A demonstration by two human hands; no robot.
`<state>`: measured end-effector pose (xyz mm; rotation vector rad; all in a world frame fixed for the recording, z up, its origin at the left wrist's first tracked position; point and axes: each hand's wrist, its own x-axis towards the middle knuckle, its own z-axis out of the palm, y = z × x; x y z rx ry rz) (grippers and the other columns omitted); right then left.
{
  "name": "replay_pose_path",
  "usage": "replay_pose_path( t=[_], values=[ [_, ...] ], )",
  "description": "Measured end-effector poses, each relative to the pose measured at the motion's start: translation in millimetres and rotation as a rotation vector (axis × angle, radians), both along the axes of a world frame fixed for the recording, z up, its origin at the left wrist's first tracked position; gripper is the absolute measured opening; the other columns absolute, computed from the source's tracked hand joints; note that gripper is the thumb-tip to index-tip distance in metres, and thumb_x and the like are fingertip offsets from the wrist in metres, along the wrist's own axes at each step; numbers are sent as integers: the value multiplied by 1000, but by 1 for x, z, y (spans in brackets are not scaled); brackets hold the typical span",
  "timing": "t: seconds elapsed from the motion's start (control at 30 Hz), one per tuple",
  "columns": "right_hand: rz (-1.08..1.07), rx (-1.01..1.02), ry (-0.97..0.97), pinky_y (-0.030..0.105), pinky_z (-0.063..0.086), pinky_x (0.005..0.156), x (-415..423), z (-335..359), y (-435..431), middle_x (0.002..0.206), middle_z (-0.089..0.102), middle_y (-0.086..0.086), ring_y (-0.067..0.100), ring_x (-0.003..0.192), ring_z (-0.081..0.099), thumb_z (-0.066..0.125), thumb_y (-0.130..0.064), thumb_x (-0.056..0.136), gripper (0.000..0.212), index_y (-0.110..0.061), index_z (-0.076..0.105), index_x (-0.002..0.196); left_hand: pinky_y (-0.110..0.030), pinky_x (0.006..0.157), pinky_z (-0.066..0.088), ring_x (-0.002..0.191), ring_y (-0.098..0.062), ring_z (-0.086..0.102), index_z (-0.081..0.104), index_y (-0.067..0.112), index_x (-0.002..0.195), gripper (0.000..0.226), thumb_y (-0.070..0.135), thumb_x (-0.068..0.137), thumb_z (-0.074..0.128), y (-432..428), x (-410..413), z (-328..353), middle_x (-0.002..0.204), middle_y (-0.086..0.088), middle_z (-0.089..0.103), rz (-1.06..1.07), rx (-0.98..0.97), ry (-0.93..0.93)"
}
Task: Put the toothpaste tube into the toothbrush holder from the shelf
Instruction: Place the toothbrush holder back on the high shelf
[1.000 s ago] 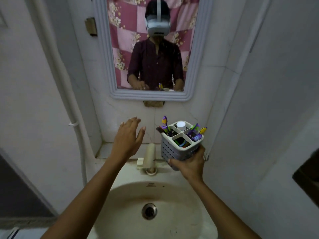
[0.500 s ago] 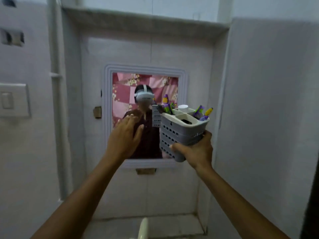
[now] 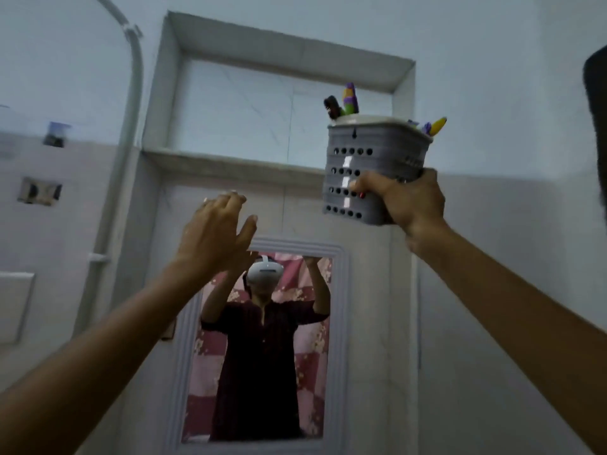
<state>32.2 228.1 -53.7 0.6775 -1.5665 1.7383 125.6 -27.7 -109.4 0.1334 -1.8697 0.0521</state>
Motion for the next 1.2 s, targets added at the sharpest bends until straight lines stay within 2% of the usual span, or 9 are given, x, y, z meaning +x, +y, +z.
replay_pose_path(
  t=[0.17, 0.37, 0.47, 0.67, 0.83, 0.93, 1.03, 1.13, 1.2],
  values=[
    [-63, -20, 24, 38, 61, 80, -13, 80, -4, 115, 62, 1, 19, 98, 64, 85, -54, 32, 102, -17, 49, 120, -49, 108, 35, 125, -35, 49, 52, 1, 122, 46, 32, 88, 50, -26, -10, 47, 131, -22, 55, 84, -68, 33],
    [-272, -28, 9, 42, 53, 88, -67, 132, -24, 124, 53, 9, 29, 118, 49, 80, -56, 40, 105, -13, 43, 129, -48, 114, 29, 139, -33, 33, 42, 5, 132, 54, 34, 88, 50, -47, -33, 86, 146, -20, 40, 163, -145, 29],
    [-366, -19, -18, 50, 49, 94, -97, 145, -36, 129, 48, 12, 31, 121, 42, 81, -54, 43, 108, -12, 38, 133, -48, 114, 29, 138, -32, 34, 42, 6, 133, 56, 37, 88, 49, -54, -46, 98, 146, -18, 40, 166, -123, 29],
    [-491, 8, -117, 57, 39, 101, -146, 139, -60, 137, 48, 14, 33, 127, 40, 76, -65, 38, 121, -11, 37, 139, -47, 117, 23, 141, -31, 30, 40, 6, 137, 56, 34, 89, 50, -66, -66, 87, 150, -17, 35, 155, -118, 34],
    [-504, 67, -91, 55, 21, 113, -164, 135, -64, 156, 25, 14, 33, 142, 23, 78, -63, 58, 129, -9, 13, 155, -46, 116, 23, 142, -31, 27, 39, 6, 138, 56, 34, 89, 48, -70, -68, 74, 152, -17, 31, 143, -113, 65],
    [-566, 66, -31, 51, 24, 112, -168, 128, -66, 154, 25, 15, 33, 140, 25, 80, -62, 59, 132, -6, 9, 155, -46, 115, 24, 141, -31, 29, 40, 6, 136, 60, 40, 87, 39, -68, -63, 66, 151, -18, 34, 143, -91, 49],
    [-654, 82, 106, 55, 23, 115, -169, 110, -66, 153, 28, 21, 38, 138, 28, 76, -67, 63, 130, 0, 11, 154, -46, 114, 25, 139, -32, 33, 42, 4, 135, 61, 40, 86, 37, -66, -54, 56, 148, -20, 38, 146, -83, 28],
    [-674, 91, 308, 56, 16, 119, -165, 89, -64, 155, 29, 26, 41, 142, 26, 60, -61, 81, 102, 2, 21, 152, -46, 113, 26, 137, -33, 36, 44, 2, 133, 60, 40, 86, 38, -65, -44, 49, 145, -21, 42, 146, -87, 42],
    [-619, 73, 477, 56, 27, 115, -149, 76, -63, 147, 40, 27, 41, 136, 36, 46, -57, 84, 86, 1, 34, 146, -44, 113, 27, 136, -32, 38, 45, 3, 132, 58, 39, 87, 38, -59, -36, 47, 143, -20, 44, 139, -106, 82]
  ],
)
